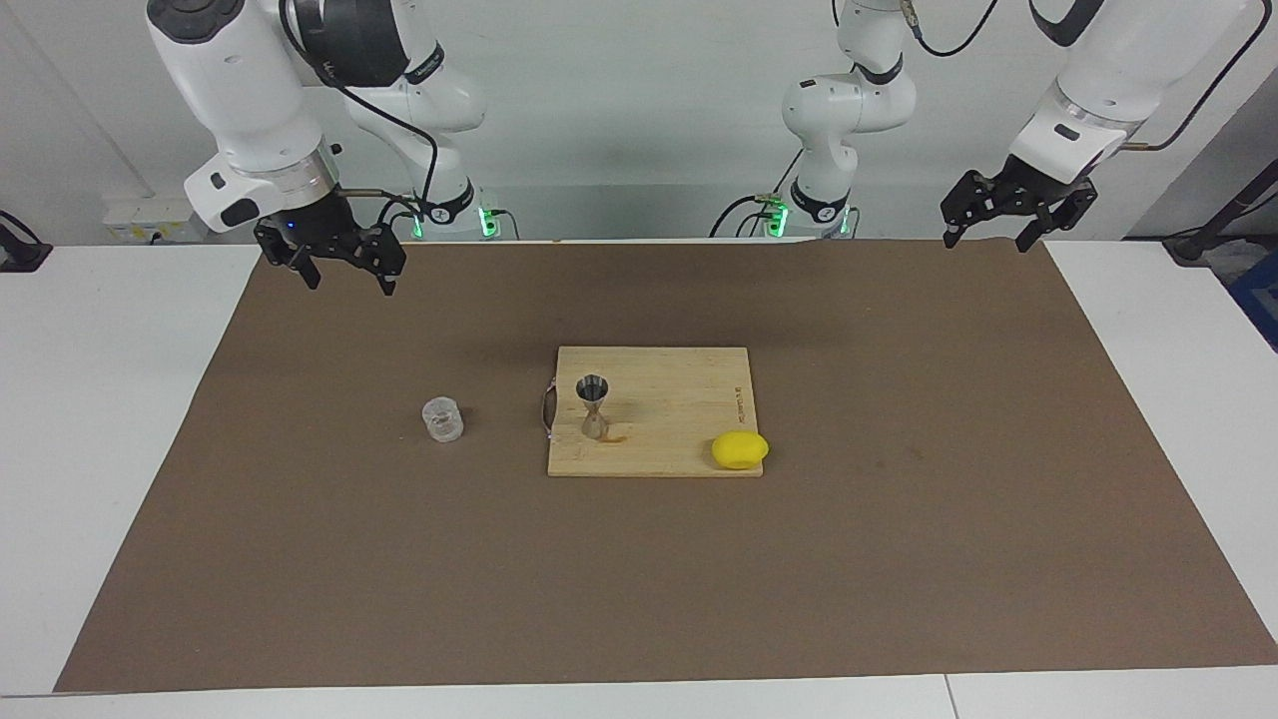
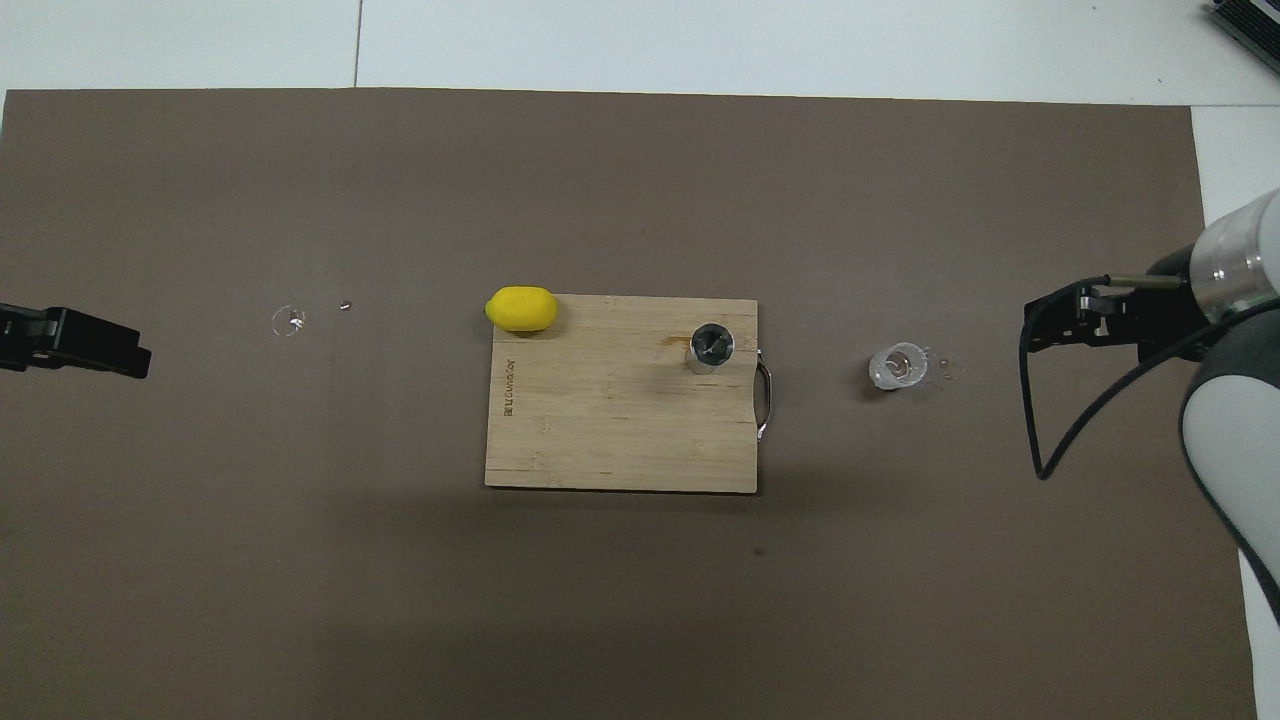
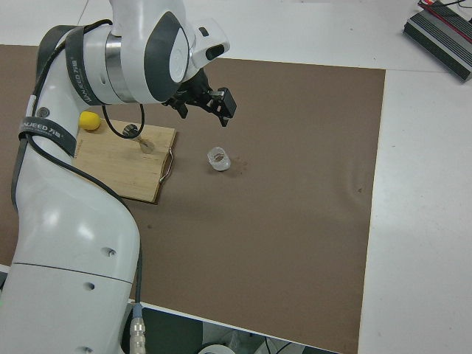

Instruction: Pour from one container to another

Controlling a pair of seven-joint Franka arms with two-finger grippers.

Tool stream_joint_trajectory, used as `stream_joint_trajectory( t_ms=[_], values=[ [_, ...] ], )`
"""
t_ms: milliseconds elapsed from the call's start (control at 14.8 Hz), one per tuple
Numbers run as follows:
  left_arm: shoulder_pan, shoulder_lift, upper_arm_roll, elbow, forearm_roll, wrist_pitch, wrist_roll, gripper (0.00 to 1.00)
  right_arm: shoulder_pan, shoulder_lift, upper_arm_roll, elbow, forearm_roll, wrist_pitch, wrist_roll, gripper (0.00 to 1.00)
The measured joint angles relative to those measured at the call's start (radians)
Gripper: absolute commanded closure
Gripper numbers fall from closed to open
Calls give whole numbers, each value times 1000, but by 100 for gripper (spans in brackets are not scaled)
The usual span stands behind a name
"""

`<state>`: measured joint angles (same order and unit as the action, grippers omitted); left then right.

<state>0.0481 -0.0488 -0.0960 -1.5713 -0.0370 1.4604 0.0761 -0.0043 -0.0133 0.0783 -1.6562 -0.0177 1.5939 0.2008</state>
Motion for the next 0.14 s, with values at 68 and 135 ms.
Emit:
stream_joint_trajectory(
  t_ms=[68, 135],
  values=[
    [0, 0, 0, 0, 0, 0, 0, 0, 0, 0, 0, 0, 0, 0, 0, 0],
    [0, 0, 0, 0, 0, 0, 0, 0, 0, 0, 0, 0, 0, 0, 0, 0]
  ],
)
